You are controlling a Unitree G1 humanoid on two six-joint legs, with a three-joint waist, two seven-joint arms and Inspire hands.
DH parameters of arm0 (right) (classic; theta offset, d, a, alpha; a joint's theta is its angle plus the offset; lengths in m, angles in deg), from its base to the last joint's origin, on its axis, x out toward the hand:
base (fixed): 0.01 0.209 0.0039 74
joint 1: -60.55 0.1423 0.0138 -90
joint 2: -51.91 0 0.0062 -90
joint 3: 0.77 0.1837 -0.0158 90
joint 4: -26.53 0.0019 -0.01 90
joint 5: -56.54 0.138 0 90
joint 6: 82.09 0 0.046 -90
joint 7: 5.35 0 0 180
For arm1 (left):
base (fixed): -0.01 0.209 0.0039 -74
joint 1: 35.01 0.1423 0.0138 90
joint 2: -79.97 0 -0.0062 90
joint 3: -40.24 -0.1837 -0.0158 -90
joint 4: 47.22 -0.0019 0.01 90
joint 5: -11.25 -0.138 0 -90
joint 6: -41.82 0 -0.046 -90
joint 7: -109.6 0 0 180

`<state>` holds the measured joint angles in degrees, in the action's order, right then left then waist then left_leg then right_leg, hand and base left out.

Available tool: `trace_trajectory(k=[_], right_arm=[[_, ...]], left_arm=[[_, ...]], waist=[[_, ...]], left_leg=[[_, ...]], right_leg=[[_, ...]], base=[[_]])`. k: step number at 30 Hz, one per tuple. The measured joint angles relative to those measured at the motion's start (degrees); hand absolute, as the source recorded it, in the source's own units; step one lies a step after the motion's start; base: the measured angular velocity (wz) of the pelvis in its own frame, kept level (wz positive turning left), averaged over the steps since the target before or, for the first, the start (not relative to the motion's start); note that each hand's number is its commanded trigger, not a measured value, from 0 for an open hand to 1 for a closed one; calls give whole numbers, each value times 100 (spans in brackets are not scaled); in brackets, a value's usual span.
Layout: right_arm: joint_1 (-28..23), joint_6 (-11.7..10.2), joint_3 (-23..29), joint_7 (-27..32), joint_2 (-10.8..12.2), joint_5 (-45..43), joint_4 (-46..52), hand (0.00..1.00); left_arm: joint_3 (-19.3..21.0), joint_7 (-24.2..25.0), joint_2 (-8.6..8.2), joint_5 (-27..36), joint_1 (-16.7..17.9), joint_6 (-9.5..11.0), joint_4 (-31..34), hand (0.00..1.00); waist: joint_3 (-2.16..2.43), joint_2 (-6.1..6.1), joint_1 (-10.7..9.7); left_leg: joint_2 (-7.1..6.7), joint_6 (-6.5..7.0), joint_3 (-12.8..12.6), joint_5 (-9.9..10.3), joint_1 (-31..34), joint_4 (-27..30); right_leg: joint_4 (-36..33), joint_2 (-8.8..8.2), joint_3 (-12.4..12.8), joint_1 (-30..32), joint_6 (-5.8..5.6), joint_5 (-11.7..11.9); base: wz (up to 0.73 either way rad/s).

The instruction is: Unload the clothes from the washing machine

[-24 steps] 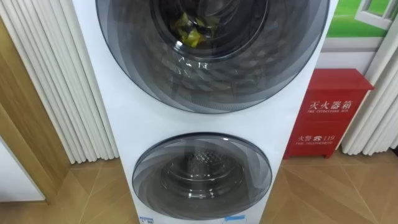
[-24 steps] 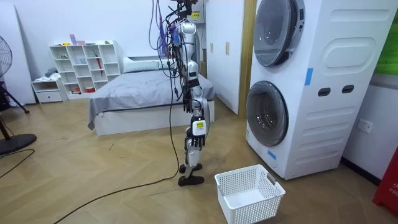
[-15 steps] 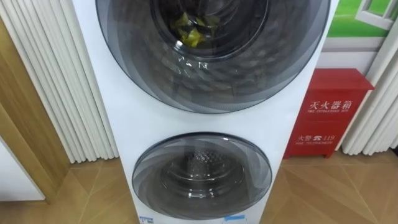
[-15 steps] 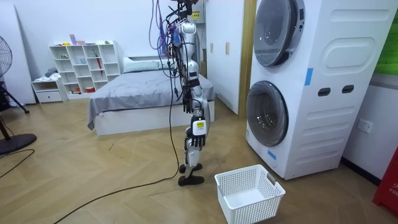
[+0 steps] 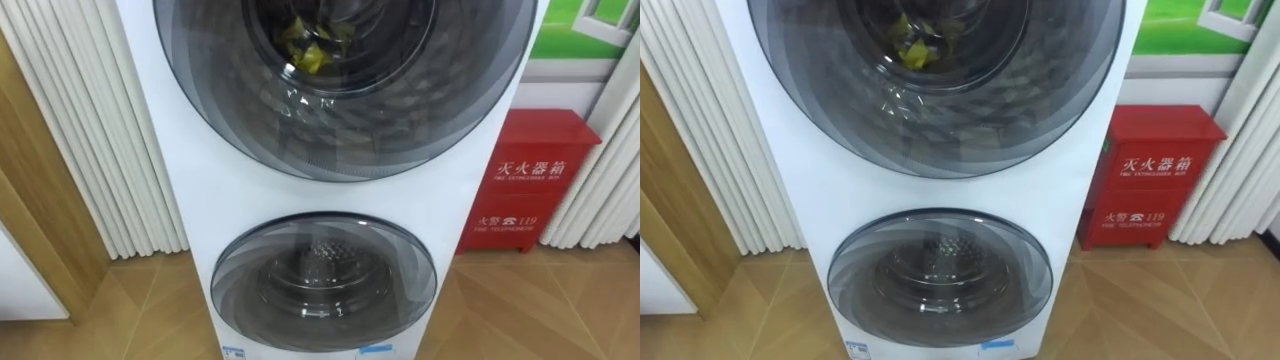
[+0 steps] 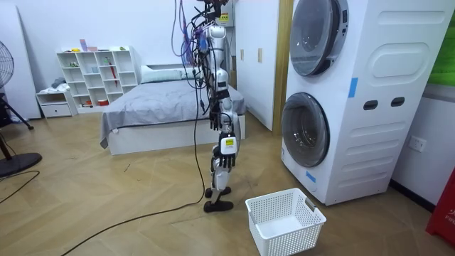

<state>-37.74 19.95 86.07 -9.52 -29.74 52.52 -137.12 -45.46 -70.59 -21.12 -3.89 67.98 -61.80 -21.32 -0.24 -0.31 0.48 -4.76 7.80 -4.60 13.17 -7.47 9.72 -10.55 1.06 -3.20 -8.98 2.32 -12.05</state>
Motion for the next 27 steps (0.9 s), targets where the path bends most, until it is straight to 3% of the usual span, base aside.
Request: trace_trajectory(k=[5,7,8,9,10,14,16,20,27], right_arm=[[16,19,13,123,-159,-60,283,0],[34,67,431,290,-405,-170,1332,0],[80,19,610,372,-417,-27,1697,0],[279,-233,851,554,-406,473,2177,0],[416,-443,1003,637,-398,973,2654,0],[711,-613,1064,696,-399,1557,4591,0],[830,-670,1060,782,-433,1624,5574,0],[1029,-700,1065,948,-437,1866,6274,0],[1542,-700,1064,1154,-456,1955,6891,0]], left_arm=[[8,-17,19,-4,-96,122,-7,0],[60,-41,35,-3,-138,195,2,0],[109,-40,43,0,-150,226,2,0],[192,-38,75,5,-203,288,5,0],[220,-40,134,79,-218,365,2,0],[230,-38,268,214,-220,572,18,0],[230,-38,285,213,-219,568,38,0],[231,-59,281,208,-90,540,80,0],[252,-81,294,195,57,528,98,0]], waist=[[-5,5,14],[-20,21,1],[-23,16,0],[-40,-18,-22],[-25,-65,-20],[-30,-171,27],[7,-180,43],[26,-291,144],[43,-238,198]], left_leg=[[0,1,-13,0,1,-22],[-2,4,-97,0,20,-23],[0,3,-133,-1,22,-13],[0,-1,-149,-3,13,7],[-4,-10,-148,-8,-13,7],[5,-36,-143,-24,29,8],[7,-42,-73,-20,90,27],[4,-46,-18,-23,107,63],[-13,-46,4,-23,144,58]], right_leg=[[-15,-7,-12,11,0,0],[-13,-12,-6,30,-2,-1],[-3,-10,-2,30,-2,-1],[48,-11,-8,22,-3,0],[124,-18,-7,-19,-6,2],[178,-7,-21,5,-2,6],[179,-9,-100,37,-1,6],[181,-13,-154,24,-1,6],[180,-27,-152,46,-10,11]], base=[[-2],[-23],[-27],[-10],[0],[3],[16],[10],[0]])
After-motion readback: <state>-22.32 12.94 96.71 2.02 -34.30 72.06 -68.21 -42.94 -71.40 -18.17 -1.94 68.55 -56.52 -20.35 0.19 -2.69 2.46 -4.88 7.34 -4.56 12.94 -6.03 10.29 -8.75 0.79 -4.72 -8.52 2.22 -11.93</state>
